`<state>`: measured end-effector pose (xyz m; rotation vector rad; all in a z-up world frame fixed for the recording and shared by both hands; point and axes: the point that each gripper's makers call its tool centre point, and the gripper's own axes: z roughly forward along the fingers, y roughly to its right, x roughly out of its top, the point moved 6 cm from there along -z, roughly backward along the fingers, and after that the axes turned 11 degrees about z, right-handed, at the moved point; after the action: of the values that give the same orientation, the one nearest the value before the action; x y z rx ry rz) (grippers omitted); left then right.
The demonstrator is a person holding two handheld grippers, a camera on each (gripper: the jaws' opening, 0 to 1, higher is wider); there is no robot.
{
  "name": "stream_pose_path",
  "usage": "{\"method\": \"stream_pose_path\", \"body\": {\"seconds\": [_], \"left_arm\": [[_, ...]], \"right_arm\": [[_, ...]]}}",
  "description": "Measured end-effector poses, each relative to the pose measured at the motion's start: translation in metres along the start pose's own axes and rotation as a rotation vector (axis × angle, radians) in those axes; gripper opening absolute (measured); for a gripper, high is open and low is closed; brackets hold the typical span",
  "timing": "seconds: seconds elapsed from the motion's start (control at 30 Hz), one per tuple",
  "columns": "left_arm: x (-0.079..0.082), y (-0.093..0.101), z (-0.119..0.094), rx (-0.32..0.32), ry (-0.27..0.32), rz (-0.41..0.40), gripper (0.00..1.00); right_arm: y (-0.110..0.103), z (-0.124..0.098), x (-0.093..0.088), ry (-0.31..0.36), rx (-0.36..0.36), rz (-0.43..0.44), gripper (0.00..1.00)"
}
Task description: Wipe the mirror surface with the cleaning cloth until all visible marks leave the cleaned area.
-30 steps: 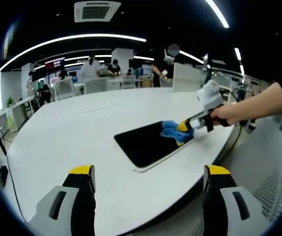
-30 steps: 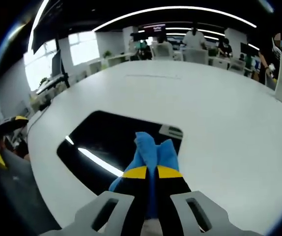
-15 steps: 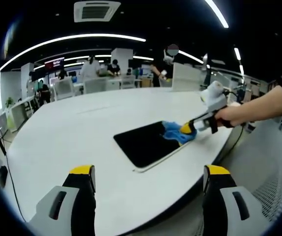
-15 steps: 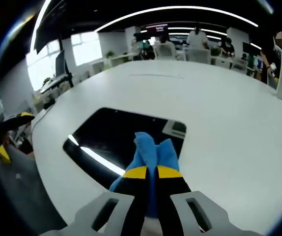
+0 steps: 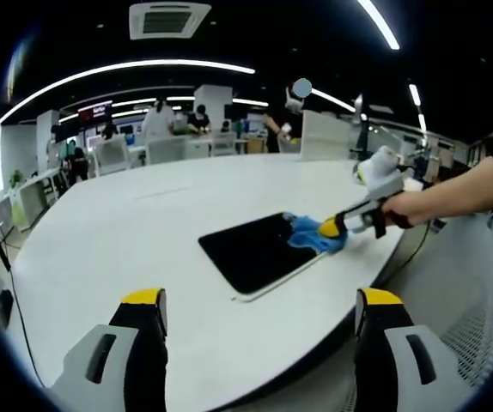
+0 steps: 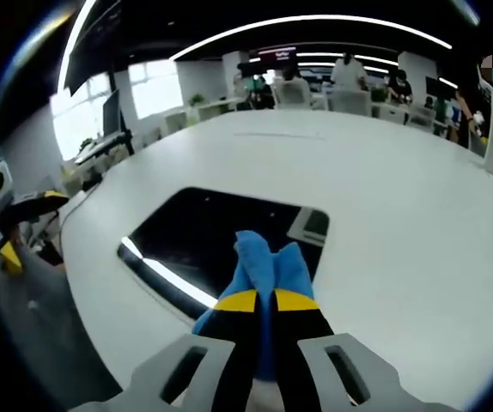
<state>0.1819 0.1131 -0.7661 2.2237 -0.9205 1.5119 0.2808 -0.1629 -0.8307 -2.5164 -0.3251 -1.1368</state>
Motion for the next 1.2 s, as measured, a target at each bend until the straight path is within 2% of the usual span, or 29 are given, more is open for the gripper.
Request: {"method": "stream_pose_path", "body": {"seconds": [0.13,0.4,0.67,1.2], "left_arm": [[0.0,0.0,0.0,-0.003,-0.005,0.001,0.91],[0.0,0.001,0.001,-0.009,-0.001,0.002,0.91],[0.0,0.002,0.001,-0.014,-0.006,0.004,0.91],[0.0,0.002,0.001,-0.011,-0.004,0.0,0.91]], "right_arm": [[0.001,0.0,0.0,0.002,0.021,-0.065,0.0],[0.002,0.0,-0.001,0.025,0.045,-0.032,0.0],[-0.002,0.003,0.0,0.016,0.038,-0.087,0.0],[-0.035,0.018,0.003,-0.027,0.117,-0.132,0.0]]}}
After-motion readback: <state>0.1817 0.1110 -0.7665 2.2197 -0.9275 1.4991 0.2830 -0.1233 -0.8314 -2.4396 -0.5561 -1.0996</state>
